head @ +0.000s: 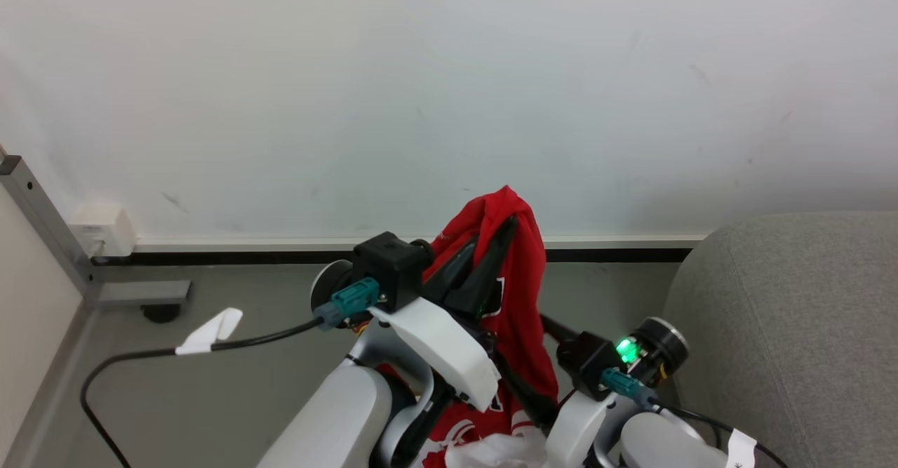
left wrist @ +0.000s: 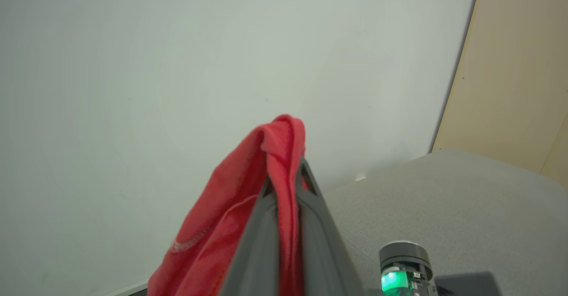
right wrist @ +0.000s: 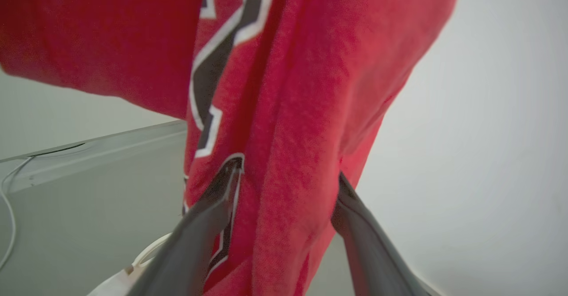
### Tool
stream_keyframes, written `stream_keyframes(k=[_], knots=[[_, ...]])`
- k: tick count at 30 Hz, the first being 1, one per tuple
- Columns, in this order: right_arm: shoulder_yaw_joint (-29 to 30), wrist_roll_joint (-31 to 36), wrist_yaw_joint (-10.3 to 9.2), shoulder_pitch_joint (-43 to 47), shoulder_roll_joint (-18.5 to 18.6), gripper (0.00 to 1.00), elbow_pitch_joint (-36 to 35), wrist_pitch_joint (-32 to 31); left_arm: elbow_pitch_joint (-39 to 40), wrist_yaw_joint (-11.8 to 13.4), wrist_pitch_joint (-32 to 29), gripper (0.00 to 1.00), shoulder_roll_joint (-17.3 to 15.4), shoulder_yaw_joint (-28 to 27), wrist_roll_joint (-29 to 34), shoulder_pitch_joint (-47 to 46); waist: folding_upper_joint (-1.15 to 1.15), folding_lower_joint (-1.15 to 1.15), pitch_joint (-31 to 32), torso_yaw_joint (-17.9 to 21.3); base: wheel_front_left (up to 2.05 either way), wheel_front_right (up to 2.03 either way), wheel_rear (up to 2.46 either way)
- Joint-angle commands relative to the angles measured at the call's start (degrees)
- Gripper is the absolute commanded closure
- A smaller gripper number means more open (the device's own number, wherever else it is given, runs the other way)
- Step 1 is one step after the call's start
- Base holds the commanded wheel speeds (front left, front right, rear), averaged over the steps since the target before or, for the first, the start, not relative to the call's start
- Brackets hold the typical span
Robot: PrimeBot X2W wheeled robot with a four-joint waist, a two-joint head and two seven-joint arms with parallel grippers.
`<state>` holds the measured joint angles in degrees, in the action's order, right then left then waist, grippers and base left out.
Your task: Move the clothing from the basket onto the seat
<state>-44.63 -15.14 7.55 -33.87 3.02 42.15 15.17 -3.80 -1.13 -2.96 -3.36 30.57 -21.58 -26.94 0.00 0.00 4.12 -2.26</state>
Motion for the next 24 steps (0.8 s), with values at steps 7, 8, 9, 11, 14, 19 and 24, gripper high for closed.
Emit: stream_keyframes(k=[7, 8, 9, 11, 14, 19, 24], knots=[[-5.98, -11.95, -0.13, -2.56, 0.03, 1.00, 0.13, -0.08, -1.62, 1.08, 0.81, 1.00, 0.10, 0.29, -1.14, -1.08, 0.00, 0.00, 0.03, -0.07, 0.00, 0.00, 0.00], [-5.65, -12.33, -0.13, -2.90, 0.03, 1.00, 0.37, 0.01, -1.91, 1.19, 0.92, 1.00, -0.12, 0.18, -1.17, -1.03, 0.00, 0.00, -0.02, 0.05, 0.00, 0.00, 0.00], [-5.29, -12.73, -0.13, -3.21, 0.00, 1.00, 0.63, 0.09, -2.16, 1.36, 1.11, 1.00, -0.36, 0.03, -1.21, -0.99, 0.00, 0.00, -0.07, 0.19, 0.00, 0.00, 0.00], [-3.93, -13.91, -0.13, -3.59, -0.02, 1.00, -0.02, 0.06, -2.63, 1.66, 1.34, 1.00, -0.73, -0.39, -1.14, -0.88, 0.00, 0.00, -0.14, 0.52, 0.00, 0.00, 0.00], [-1.57, -15.61, -0.13, -3.28, -0.02, 1.00, -1.16, 0.09, -3.62, 2.19, 1.94, 1.00, -1.31, -1.11, -1.17, -0.49, 0.00, 0.00, -0.26, 1.05, 0.00, 0.00, 0.00], [3.76, -18.01, -0.12, -2.65, -0.03, 1.00, -1.28, 0.06, -5.57, 2.64, 3.23, 0.67, -2.54, -1.35, -0.42, 0.67, 0.00, 0.00, -0.32, 1.68, 0.00, 0.00, 0.00], [10.01, -17.98, -0.12, -3.40, -0.05, 1.00, -1.20, 0.06, -8.04, 2.91, 4.72, 0.00, -3.88, -0.95, 0.67, 2.03, 0.00, 0.00, -0.23, 2.16, 0.00, 0.00, 0.00]])
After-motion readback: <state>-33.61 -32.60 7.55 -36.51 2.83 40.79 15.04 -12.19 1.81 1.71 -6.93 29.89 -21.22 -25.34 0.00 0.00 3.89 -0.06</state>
